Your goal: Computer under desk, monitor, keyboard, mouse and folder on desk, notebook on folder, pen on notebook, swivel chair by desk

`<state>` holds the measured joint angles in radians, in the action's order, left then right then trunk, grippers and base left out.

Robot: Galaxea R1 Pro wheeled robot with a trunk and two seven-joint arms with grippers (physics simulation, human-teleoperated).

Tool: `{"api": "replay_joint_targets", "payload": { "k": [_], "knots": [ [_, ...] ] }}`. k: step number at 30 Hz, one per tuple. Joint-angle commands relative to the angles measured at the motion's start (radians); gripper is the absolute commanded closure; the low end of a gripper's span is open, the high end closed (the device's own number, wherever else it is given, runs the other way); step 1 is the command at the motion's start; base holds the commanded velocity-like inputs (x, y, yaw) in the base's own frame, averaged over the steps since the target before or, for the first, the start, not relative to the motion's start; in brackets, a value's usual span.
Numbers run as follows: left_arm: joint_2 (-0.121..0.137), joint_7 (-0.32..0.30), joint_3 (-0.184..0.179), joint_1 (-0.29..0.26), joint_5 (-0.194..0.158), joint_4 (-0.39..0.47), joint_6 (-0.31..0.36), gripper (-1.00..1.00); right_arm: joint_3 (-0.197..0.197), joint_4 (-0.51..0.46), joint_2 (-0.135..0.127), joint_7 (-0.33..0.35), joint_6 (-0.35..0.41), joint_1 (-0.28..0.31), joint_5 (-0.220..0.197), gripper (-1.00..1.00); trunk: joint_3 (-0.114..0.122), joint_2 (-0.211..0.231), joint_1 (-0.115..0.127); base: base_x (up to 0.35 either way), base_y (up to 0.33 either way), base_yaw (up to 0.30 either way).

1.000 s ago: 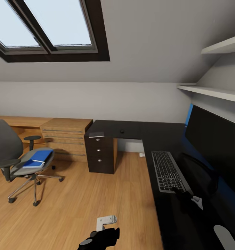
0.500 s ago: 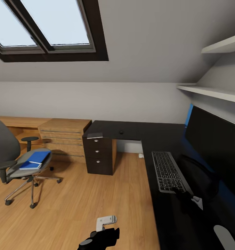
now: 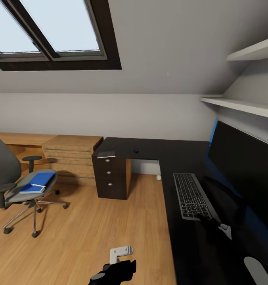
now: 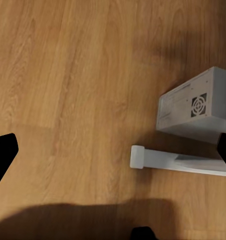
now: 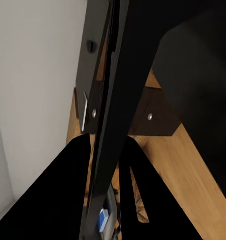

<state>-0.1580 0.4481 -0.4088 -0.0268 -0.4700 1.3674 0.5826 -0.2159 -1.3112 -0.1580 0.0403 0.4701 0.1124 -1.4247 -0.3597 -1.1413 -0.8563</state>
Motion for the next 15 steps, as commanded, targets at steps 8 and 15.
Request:
{"api": "replay_joint_targets", "payload": {
  "k": [8, 15],
  "knots": [
    [0.000, 0.010, -0.001, -0.001, -0.011, 0.001, 0.002, -1.00, -0.003, 0.000, 0.000, 0.004, 0.005, 0.001, -0.003, 1.00, -0.001, -0.001, 0.000, 0.000, -0.051, 0.000],
    [0.000, 0.011, -0.001, -0.001, -0.011, 0.001, 0.002, -1.00, -0.003, 0.000, 0.000, 0.003, 0.005, 0.001, -0.003, 1.00, -0.001, -0.001, 0.000, 0.002, -0.002, 0.000]
  ]
}}
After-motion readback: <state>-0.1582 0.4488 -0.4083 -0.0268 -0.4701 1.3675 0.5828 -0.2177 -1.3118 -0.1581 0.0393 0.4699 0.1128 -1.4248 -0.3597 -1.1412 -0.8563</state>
